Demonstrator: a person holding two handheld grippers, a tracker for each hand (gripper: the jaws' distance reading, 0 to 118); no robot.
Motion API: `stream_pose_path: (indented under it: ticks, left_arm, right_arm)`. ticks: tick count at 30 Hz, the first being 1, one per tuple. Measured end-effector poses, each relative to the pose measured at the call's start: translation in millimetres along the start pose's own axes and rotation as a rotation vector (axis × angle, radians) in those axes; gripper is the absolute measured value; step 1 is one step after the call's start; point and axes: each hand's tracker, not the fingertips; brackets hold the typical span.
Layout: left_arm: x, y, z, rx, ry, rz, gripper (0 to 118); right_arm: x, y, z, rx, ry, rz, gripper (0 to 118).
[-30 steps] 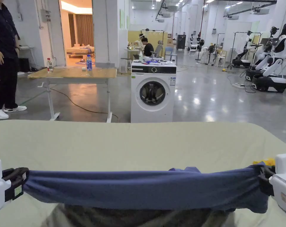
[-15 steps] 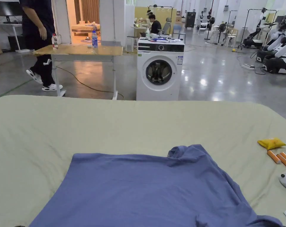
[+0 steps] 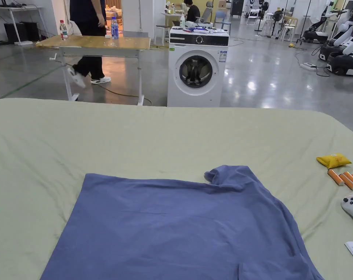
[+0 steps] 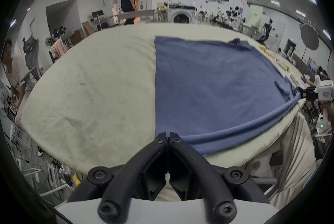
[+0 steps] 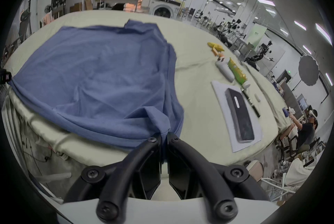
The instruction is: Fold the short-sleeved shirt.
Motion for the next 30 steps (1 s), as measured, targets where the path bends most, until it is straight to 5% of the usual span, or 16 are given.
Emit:
stream_pose_path:
  ticks: [11,15,16,22,25,29,30]
  left_arm:
    - [-8,6,-19,-0.084,-0.026,0.087,2]
    - [-4,24,-3,0.026,-0.028,0.12,46]
    - [1,30,3,0.069,-0.026,0.114,49]
    - [26,73,20,0.315,-0.004,0.075,48]
    - [41,89,20,0.399,0.017,0.059,37]
    - [61,102,22,0.51,0.045,0.024,23]
    - [66,104,23,0.527,0.052,0.023,18]
  right_arm:
    - [7,14,-25,-0.141,0.046,-0.042,10]
    - [6,33,4,-0.028,-0.013,-0.058,52]
    - [7,41,11,0.009,-0.011,-0.074,53]
    - [-8,82,40,0.281,-0.018,-0.15,53]
    - [-22,97,45,0.393,0.004,-0.193,51]
    - [-46,113,47,0.544,0.012,-0.225,35]
    - [-52,115,47,0.569,0.023,-0.231,19]
